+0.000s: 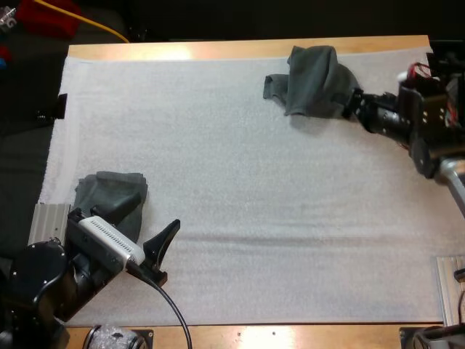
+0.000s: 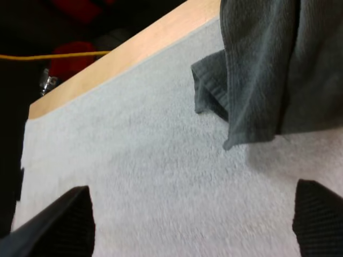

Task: Pick towel from pile, fold and stack

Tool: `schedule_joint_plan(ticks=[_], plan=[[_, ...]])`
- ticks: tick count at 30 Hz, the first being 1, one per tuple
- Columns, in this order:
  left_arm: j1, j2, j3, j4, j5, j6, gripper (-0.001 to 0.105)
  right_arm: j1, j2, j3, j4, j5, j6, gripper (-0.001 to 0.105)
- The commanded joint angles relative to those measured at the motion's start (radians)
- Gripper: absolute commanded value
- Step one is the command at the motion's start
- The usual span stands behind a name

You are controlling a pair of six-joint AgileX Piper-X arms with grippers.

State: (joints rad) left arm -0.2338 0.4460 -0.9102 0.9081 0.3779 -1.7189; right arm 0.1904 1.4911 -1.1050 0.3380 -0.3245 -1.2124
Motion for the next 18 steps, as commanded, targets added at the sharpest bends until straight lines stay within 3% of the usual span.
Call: schedule_joint_plan(ticks=[1,7,18], plan=[[-0.003,0.001,-0.007,-0.007,-0.008,-0.011,0.069,0.002,0.025,-0.031,-0.014,-0.001,0.017,0.074],[-0.003,0.001,-0.007,0.007,-0.008,-0.011,0.069,0.002,0.156,-0.123,-0.027,-0.007,0.075,0.074],[-0.003,0.001,-0.007,0.007,-0.006,-0.011,0.069,0.046,0.375,-0.261,-0.028,0.020,0.077,0.074]])
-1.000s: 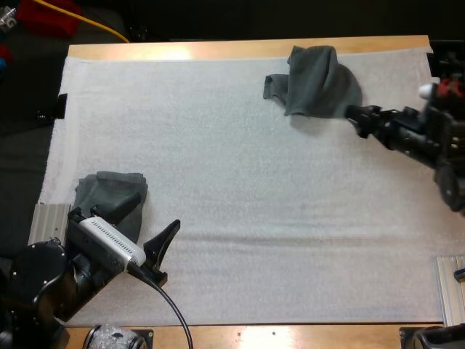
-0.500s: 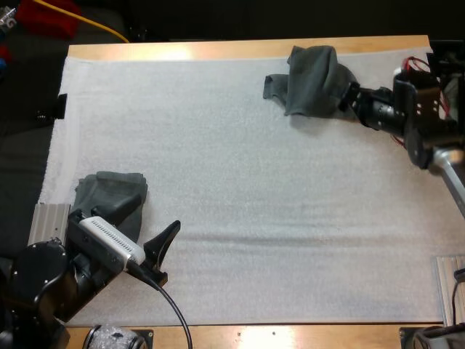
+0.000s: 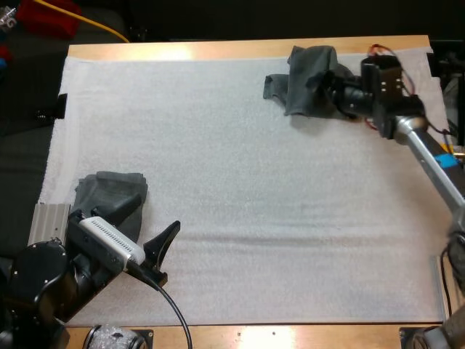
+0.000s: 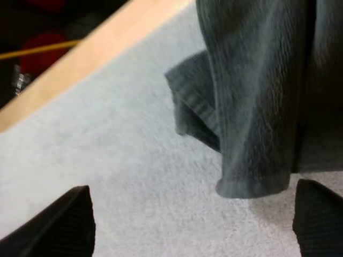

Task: Pick towel from pile, fold and stack

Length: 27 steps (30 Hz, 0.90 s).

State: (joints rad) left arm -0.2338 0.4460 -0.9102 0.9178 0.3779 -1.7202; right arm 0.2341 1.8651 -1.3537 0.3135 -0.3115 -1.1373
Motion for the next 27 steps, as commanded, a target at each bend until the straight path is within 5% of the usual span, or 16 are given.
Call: schedule_joint_plan(ticks=[1,18,27], plan=[[-0.003,0.001,-0.007,-0.002,-0.006,-0.010,0.069,0.007,0.020,-0.020,-0.008,0.012,0.002,0.074],[-0.003,0.001,-0.007,-0.002,0.000,-0.010,0.069,0.022,0.242,-0.055,-0.199,0.021,0.136,0.072],[-0.003,0.001,-0.007,-0.002,0.000,-0.010,0.069,0.038,0.261,-0.057,-0.221,0.022,0.140,0.026]])
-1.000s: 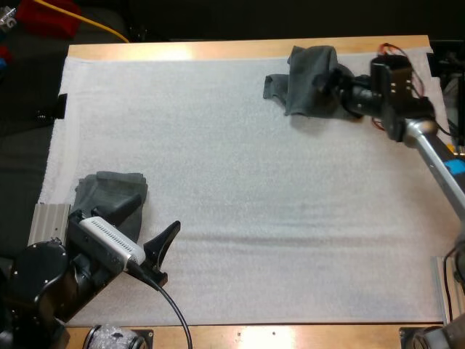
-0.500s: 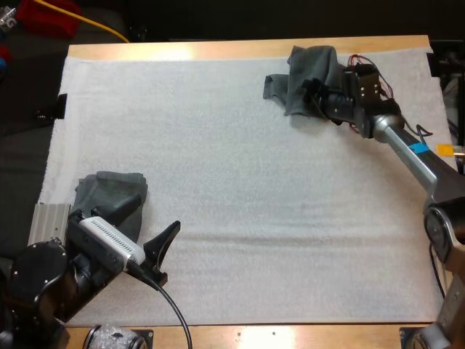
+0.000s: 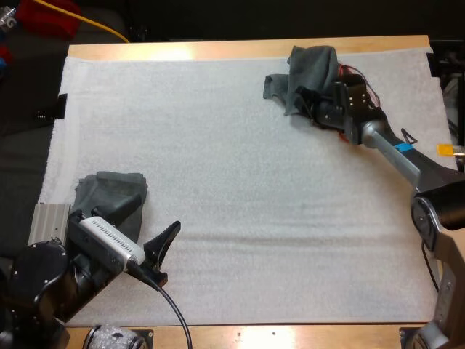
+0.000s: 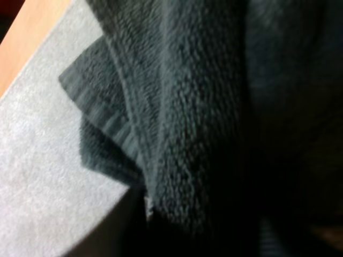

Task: Pick towel from pile, fold and stack

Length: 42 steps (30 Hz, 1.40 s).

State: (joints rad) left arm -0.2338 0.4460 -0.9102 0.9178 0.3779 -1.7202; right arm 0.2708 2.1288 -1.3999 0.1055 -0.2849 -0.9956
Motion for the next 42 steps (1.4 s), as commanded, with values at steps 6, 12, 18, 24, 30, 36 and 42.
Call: schedule_joint_plan(ticks=[6,12,18,24,30,36,42], plan=[[-0.003,0.001,-0.007,-0.002,0.000,-0.010,0.069,0.002,-0.003,-0.010,-0.017,-0.012,-0.002,0.001],[-0.003,0.001,-0.007,-0.002,0.000,-0.010,0.069,0.003,-0.045,-0.010,-0.002,-0.075,-0.050,0.001],[-0.003,0.001,-0.007,-0.002,0.000,-0.010,0.069,0.013,-0.175,-0.010,0.112,-0.086,-0.218,0.001],[-0.003,0.001,-0.007,-0.002,0.000,-0.010,0.069,0.038,-0.310,-0.010,0.206,-0.059,-0.323,0.001],[-0.003,0.001,-0.007,-0.002,0.000,-0.010,0.069,0.060,-0.410,-0.010,0.276,-0.040,-0.340,0.001],[-0.003,0.001,-0.007,-0.002,0.000,-0.010,0.069,0.071,-0.518,-0.010,0.382,-0.042,-0.386,0.001],[-0.003,0.001,-0.007,-0.002,0.000,-0.010,0.069,0.073,-0.627,-0.010,0.514,-0.056,-0.438,0.001]])
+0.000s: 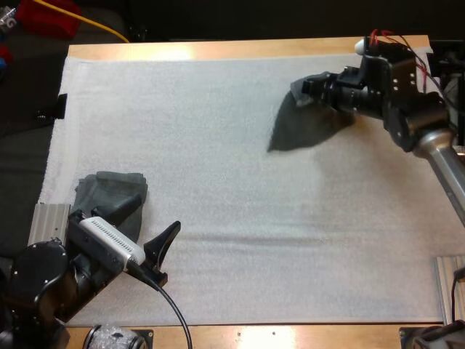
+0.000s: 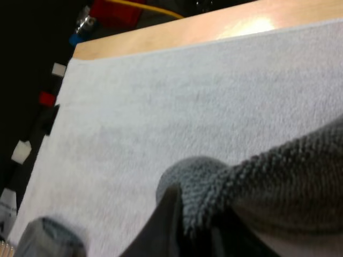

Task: Pick towel from pile, fold and stack

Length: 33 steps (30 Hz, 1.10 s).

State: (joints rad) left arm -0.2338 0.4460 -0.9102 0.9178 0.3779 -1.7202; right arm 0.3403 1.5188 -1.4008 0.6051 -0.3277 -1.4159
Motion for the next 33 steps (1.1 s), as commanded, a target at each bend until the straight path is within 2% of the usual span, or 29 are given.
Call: schedule_joint_plan(ticks=[1,16,24,33], plan=[[-0.003,0.001,-0.007,-0.002,0.000,-0.010,0.069,0.004,-0.035,-0.010,0.037,-0.013,-0.022,0.001],[-0.003,0.001,-0.007,-0.002,0.000,-0.010,0.069,0.004,-0.241,-0.010,0.278,-0.038,-0.024,0.001],[-0.003,0.001,-0.007,-0.002,0.000,-0.010,0.069,0.004,-0.308,-0.010,0.399,-0.114,-0.024,0.001],[-0.003,0.001,-0.007,-0.002,0.000,-0.010,0.069,0.145,-0.299,-0.001,0.477,-0.115,-0.068,0.001]])
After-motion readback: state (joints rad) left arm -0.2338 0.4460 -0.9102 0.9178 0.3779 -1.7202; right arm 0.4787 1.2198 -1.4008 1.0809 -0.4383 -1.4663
